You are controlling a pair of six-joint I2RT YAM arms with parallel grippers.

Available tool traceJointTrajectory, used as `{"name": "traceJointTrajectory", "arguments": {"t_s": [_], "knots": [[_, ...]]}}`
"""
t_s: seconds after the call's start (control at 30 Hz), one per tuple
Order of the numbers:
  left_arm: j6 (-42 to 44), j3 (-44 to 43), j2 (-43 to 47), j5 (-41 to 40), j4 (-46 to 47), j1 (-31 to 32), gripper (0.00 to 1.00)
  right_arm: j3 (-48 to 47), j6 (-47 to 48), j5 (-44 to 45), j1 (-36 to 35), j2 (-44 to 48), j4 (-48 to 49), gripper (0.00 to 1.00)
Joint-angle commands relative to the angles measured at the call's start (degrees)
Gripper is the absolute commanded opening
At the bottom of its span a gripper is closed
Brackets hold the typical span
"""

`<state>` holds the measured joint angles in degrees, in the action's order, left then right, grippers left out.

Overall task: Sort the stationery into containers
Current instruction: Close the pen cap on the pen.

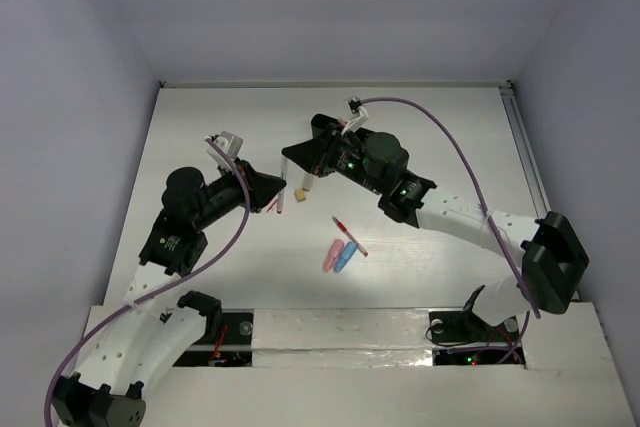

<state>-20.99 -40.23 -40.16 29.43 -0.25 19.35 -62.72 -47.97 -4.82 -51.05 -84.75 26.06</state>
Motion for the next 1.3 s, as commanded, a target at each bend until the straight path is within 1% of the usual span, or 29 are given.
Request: {"name": "traceJointTrajectory", "arguments": {"t_s": [0.0,0.13,0.23,0.33,0.4,0.5,0.77,1.03,1.27], "knots": [[4.55,-5.21,0.61,-3.76,6.41,0.16,0.00,-1.61,2.08,-13.45,-0.20,0.55,-10.94,0.00],[4.56,-5.04,1.49,-5.61,5.79,0.16,0.00,-3.37,4.11,-16.70,-0.19,0.46,-15.07,0.00],[3.07,-4.77,1.23,-5.88,7.45,0.16,0.00,-2.68,2.97,-19.69,-0.19,-0.76,-13.33,0.00],[1.58,-4.51,1.31,-6.75,9.39,0.16,0.00,-0.39,0.86,-19.26,-0.19,-0.68,-10.26,0.00],[1.13,-5.03,1.31,-8.24,10.01,0.16,0.00,0.84,0.77,-18.48,-0.19,-0.33,-9.98,0.00],[0.69,-5.65,1.14,-9.12,10.97,0.16,0.00,0.67,1.38,-18.38,-0.72,-0.15,-10.94,0.00],[1.57,-6.79,0.44,-10.27,10.98,0.16,0.00,0.49,2.52,-21.37,-1.25,-2.43,-12.97,0.00],[3.24,-9.43,0.35,-10.97,9.92,0.16,0.00,-3.64,4.81,-26.55,-1.25,-6.56,-17.18,0.00],[4.73,-9.52,1.49,-13.78,8.08,0.16,0.00,-1.00,4.46,-24.72,-1.25,-5.78,-16.57,0.00]]}}
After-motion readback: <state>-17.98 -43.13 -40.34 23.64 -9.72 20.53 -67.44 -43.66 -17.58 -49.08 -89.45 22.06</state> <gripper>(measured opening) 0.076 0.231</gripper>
